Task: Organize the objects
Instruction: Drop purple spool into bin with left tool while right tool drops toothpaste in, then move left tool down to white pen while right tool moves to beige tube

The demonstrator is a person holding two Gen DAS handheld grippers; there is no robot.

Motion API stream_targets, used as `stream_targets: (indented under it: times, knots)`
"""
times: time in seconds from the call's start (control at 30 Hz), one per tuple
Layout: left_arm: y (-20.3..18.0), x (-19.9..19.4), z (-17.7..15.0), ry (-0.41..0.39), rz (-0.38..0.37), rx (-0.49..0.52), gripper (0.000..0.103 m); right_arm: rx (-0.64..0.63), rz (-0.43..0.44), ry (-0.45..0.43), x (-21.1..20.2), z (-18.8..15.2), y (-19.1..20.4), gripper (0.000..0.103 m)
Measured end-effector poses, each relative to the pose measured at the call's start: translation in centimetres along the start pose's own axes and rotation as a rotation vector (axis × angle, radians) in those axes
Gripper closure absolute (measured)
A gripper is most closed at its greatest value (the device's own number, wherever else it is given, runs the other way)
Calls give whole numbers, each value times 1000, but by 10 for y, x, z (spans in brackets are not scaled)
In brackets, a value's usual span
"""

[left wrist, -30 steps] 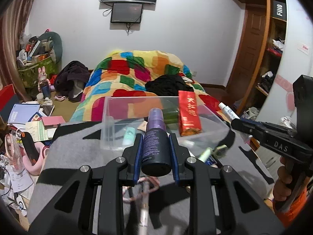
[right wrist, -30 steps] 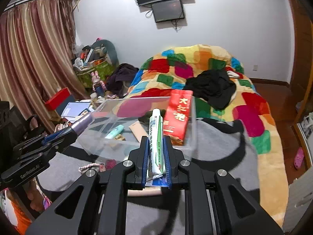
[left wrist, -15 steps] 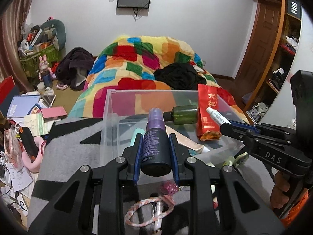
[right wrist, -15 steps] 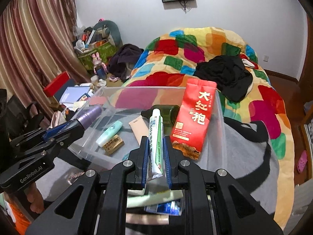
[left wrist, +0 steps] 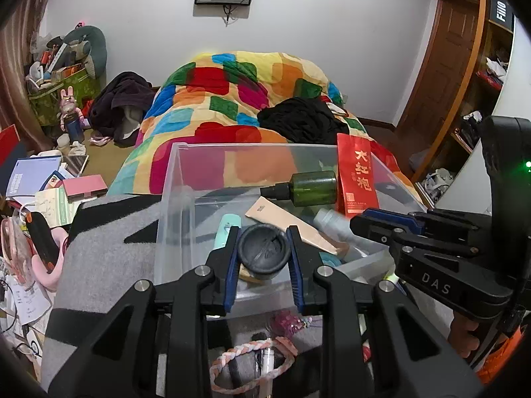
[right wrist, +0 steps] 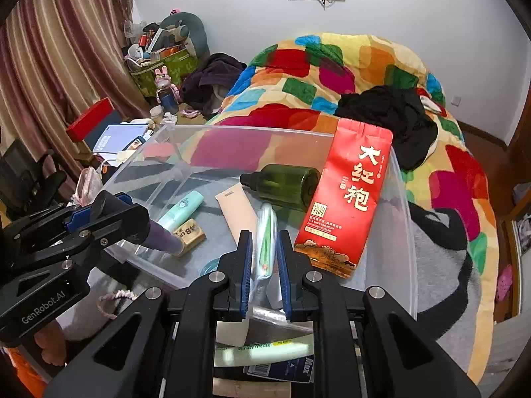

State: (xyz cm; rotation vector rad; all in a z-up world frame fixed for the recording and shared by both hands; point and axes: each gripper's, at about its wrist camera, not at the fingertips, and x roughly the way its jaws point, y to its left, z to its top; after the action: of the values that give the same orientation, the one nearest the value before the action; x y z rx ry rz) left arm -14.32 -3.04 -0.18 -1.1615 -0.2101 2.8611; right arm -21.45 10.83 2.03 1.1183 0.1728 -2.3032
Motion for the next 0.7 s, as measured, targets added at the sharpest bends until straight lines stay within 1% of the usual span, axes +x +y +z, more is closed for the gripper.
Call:
stream_targets:
  times: [0.07, 0.13, 0.2, 0.23, 0.33, 0.4, 0.47, 0.53, 0.6, 0.63, 0.7]
  knots:
    - [-1, -2, -1, -3, -3, 2, 78, -11, -15, -6, -4, -1, 2, 87]
    - [-2, -5, -1, -6, -5, 6, 77, -15, -14, -13, -8, -1, 2, 81]
    - [-2, -9, -1, -8, -10, 11, 77, -15, -7, -22, -15, -3, 3, 74]
    - [-3, -12, -2, -10, -12, 14, 77, -17, -7, -26, -17, -4, 3, 72]
    - [-4, -23, -3, -32, -9, 21, 66, -27, -25, -50, -28, -8, 4, 65]
    - [-4, -32, -4, -56, 0, 24, 54, -25, -32, -71, -37, -11, 2, 53]
    - [-4, -40, -6, -79, 5, 27, 47, -21, -39, -95, -47, -14, 0, 46]
    - [-2, -49, -9, -95, 7, 29, 43, -19, -46, -109, -55, -17, -2, 43]
    - [0, -54, -12, -99, 11, 26, 35, -18, -50, -119, -64, -23, -6, 40]
    - [2, -57, -14, -100, 14, 23, 33, -17, -50, -121, -68, -25, -8, 37]
    - [5, -60, -21, -95, 25, 23, 29, -8, -52, -129, -73, -32, -12, 28]
